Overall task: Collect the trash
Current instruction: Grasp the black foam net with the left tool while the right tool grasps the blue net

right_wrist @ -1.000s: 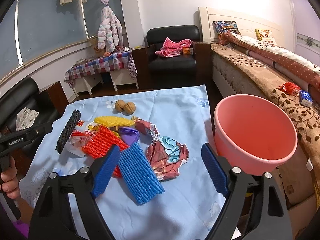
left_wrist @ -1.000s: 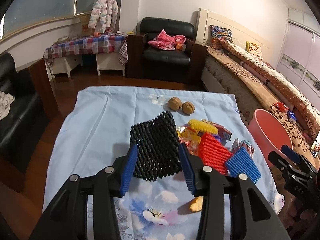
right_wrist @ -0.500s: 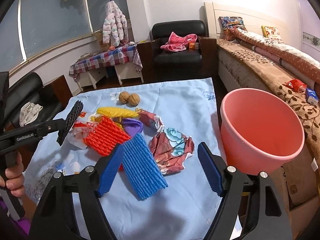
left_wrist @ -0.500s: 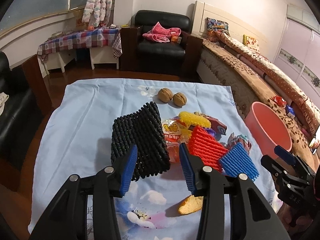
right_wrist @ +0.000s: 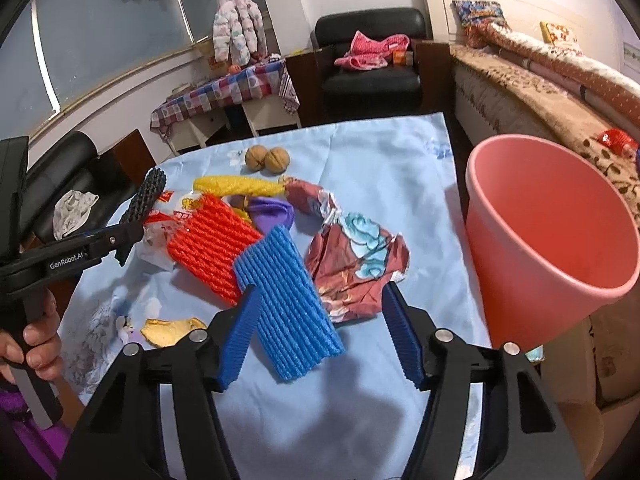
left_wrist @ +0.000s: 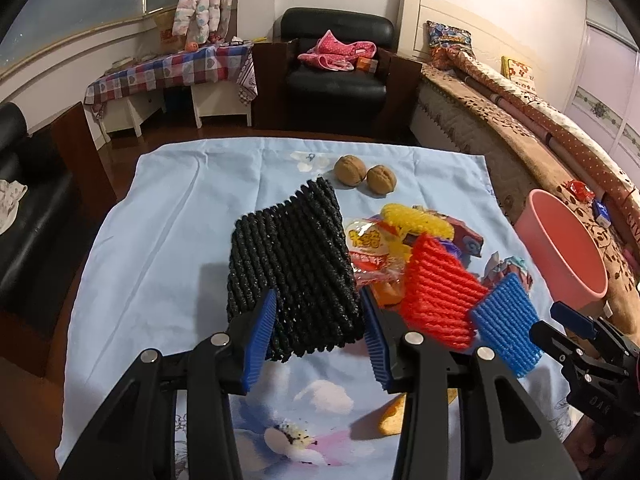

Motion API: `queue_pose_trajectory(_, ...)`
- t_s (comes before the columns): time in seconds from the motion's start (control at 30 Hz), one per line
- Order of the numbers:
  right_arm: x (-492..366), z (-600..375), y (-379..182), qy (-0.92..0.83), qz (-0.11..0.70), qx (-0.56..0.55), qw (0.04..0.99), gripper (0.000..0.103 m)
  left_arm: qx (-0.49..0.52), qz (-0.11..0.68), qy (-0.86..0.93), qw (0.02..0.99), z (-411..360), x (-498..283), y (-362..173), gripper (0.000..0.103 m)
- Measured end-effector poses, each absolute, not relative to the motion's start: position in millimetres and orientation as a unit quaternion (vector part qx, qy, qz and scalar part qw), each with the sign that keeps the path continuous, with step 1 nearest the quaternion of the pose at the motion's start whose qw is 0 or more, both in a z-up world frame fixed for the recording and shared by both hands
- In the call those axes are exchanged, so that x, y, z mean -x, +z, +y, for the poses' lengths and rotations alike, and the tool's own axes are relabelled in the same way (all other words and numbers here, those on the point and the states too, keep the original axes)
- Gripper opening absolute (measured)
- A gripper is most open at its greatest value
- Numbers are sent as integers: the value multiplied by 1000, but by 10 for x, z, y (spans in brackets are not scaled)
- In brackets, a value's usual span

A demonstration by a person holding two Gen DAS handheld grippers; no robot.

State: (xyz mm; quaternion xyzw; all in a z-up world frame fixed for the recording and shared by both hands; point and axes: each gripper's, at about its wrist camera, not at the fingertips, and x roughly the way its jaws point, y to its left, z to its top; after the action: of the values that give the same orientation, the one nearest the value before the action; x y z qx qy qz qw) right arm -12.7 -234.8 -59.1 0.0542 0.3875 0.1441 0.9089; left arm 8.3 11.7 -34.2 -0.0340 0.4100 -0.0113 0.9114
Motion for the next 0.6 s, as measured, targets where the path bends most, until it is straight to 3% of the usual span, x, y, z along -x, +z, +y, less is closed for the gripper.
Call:
queue_pose_trajectory(0.13, 103, -2306, -618, 150, 396, -50, 905, 57, 35, 411, -8, 911, 157, -75, -369, 42)
queue_pose_trajectory(0.33, 92, -2272, -662, 153, 405, -50, 900, 54, 35, 409, -16, 912, 190, -40, -358, 12)
queue_pose_trajectory(0.6, 45, -2269, -745, 155, 421, -57, 892, 34, 50, 392, -12, 919, 280, 96, -200, 11)
